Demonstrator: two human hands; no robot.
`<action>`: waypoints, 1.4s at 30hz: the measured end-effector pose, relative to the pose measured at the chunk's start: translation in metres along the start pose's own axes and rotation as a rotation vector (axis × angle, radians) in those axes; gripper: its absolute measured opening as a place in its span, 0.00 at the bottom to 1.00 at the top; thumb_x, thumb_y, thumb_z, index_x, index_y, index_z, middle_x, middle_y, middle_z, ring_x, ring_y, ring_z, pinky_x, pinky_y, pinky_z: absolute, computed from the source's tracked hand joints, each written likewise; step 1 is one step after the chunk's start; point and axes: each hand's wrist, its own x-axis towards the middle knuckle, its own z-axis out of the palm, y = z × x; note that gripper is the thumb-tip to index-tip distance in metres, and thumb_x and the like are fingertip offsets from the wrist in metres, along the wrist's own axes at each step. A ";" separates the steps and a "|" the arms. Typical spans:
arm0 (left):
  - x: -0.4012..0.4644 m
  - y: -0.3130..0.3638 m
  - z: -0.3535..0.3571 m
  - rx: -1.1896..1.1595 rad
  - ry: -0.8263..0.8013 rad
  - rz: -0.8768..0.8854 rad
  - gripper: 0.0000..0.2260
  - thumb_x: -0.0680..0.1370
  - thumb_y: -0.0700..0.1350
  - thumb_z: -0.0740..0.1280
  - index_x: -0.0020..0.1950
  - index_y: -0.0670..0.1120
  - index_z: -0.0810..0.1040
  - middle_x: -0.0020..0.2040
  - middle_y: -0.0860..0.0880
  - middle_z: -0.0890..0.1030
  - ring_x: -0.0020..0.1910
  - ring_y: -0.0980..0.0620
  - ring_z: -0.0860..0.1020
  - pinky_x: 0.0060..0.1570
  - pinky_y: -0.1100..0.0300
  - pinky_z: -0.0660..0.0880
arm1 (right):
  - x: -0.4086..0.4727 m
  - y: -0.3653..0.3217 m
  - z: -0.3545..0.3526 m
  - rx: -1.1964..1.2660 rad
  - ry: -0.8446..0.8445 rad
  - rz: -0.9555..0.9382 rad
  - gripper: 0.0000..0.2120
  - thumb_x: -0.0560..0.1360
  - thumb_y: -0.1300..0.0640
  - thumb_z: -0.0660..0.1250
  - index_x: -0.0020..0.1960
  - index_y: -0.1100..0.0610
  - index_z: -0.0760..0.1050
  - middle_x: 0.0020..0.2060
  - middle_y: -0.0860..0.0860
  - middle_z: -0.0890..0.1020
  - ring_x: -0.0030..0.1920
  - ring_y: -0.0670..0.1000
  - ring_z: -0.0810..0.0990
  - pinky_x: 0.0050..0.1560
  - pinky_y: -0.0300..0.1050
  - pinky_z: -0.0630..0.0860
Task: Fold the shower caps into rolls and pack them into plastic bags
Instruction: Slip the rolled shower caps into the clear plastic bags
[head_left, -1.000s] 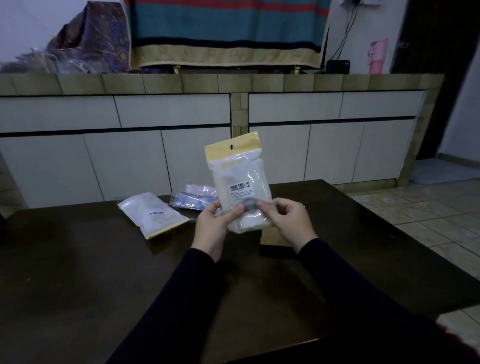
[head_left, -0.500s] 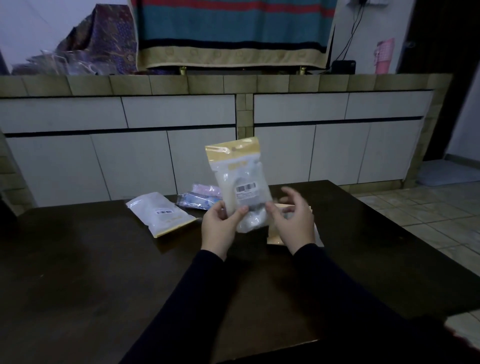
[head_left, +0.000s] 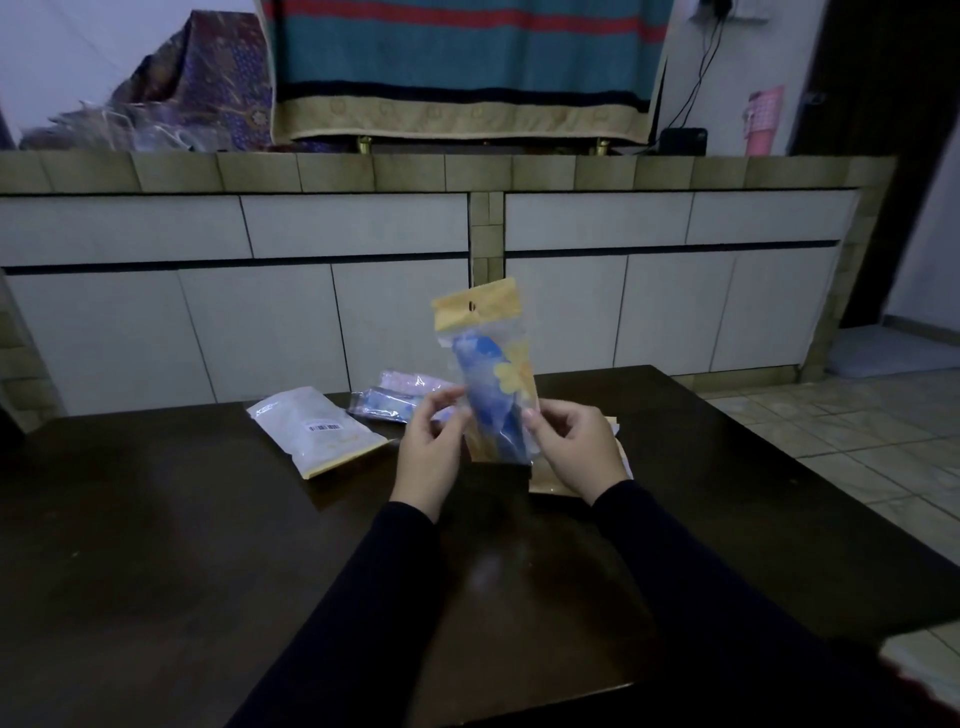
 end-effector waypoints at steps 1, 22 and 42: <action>0.000 -0.001 -0.003 -0.013 -0.046 -0.043 0.12 0.78 0.45 0.67 0.61 0.54 0.72 0.57 0.52 0.78 0.54 0.53 0.79 0.53 0.54 0.79 | -0.001 0.000 -0.002 0.025 -0.029 0.016 0.08 0.79 0.58 0.64 0.55 0.54 0.80 0.45 0.46 0.83 0.47 0.42 0.81 0.44 0.35 0.75; 0.008 -0.027 0.007 0.538 0.032 -0.167 0.24 0.74 0.49 0.72 0.67 0.44 0.72 0.64 0.48 0.76 0.60 0.51 0.75 0.55 0.60 0.71 | -0.006 0.024 -0.026 -0.714 0.103 0.060 0.12 0.81 0.52 0.58 0.55 0.53 0.79 0.49 0.50 0.80 0.51 0.50 0.76 0.54 0.46 0.71; -0.018 -0.013 0.014 0.969 -0.236 -0.122 0.25 0.77 0.59 0.64 0.70 0.45 0.70 0.64 0.48 0.76 0.52 0.58 0.71 0.51 0.65 0.67 | -0.020 0.028 -0.045 -0.856 -0.137 0.111 0.22 0.79 0.51 0.60 0.72 0.52 0.68 0.69 0.49 0.67 0.66 0.49 0.66 0.66 0.46 0.65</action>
